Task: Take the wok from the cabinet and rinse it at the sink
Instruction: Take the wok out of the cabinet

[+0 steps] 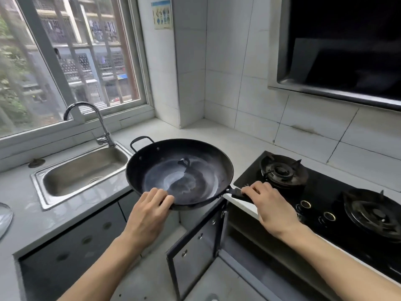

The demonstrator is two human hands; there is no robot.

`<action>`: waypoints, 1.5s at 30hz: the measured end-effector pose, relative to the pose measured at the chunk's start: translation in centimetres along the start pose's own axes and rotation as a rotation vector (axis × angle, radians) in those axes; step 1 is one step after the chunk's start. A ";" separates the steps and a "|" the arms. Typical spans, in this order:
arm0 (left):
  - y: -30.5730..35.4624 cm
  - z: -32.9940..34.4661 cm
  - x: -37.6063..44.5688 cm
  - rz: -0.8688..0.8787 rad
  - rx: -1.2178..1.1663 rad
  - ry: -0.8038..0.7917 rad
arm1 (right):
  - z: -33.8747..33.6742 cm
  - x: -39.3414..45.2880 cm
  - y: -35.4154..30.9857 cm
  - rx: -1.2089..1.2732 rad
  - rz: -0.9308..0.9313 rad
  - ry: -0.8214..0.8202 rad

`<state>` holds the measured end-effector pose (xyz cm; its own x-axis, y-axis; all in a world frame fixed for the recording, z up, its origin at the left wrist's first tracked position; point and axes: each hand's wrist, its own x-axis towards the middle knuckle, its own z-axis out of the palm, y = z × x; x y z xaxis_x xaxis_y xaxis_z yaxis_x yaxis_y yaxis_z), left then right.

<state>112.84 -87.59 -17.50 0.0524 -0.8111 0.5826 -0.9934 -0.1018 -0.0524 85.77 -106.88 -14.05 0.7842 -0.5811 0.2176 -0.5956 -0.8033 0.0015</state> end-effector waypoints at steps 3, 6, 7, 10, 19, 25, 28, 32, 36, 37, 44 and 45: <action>-1.3 3.5 3.7 0.020 0.006 -0.047 | 2.6 3.8 2.7 0.014 0.028 -0.024; -3.0 7.0 8.0 0.016 0.005 -0.097 | 5.0 8.5 5.2 0.027 0.045 -0.049; -3.6 8.1 9.4 0.011 0.006 -0.115 | 5.8 10.0 6.1 0.022 0.043 -0.065; -5.2 11.2 12.9 0.029 0.003 -0.167 | 8.3 14.1 8.6 0.031 0.045 -0.099; -8.1 19.2 18.9 -0.013 -0.036 -0.269 | 12.0 21.8 13.1 0.052 0.070 -0.188; -10.0 23.1 20.9 0.007 -0.054 -0.309 | 13.7 24.1 13.9 0.047 0.118 -0.224; -11.2 24.4 21.8 0.018 -0.069 -0.308 | 14.3 25.0 13.8 0.049 0.146 -0.241; -12.2 26.0 22.7 0.035 -0.084 -0.320 | 15.0 26.0 13.8 0.043 0.170 -0.254; -12.9 27.1 23.1 0.034 -0.076 -0.343 | 15.5 26.8 14.0 0.035 0.178 -0.263; -13.0 27.4 23.3 0.033 -0.080 -0.345 | 15.6 27.0 14.0 0.034 0.179 -0.266; -13.9 28.9 23.7 0.027 -0.076 -0.368 | 16.4 27.9 14.2 0.040 0.190 -0.274; -14.0 29.1 23.8 0.029 -0.078 -0.368 | 16.5 28.0 14.3 0.042 0.189 -0.275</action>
<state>130.91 -122.22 -26.47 0.0430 -0.9671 0.2508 -0.9991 -0.0430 0.0053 102.07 -136.76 -24.04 0.6812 -0.7295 -0.0615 -0.7321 -0.6789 -0.0554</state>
